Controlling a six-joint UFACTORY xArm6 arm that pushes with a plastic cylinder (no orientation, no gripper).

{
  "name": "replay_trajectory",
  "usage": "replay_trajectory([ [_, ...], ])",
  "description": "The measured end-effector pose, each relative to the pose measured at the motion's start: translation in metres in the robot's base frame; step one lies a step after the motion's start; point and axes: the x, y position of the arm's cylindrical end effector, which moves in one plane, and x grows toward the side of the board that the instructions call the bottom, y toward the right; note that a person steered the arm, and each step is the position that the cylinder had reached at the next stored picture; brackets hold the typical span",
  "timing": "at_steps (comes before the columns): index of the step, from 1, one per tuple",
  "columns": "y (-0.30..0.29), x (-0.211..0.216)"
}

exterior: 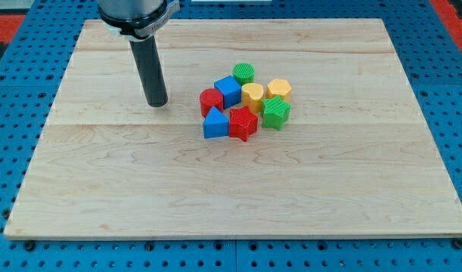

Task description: Push the red star towards the bottom right side

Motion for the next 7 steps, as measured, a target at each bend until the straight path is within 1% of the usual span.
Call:
replay_trajectory([
  [1, 0.000, 0.000],
  [2, 0.015, 0.002],
  [3, 0.095, 0.026],
  [4, 0.153, 0.059],
  [5, 0.150, 0.092],
  [6, 0.219, 0.103],
  [7, 0.188, 0.101],
])
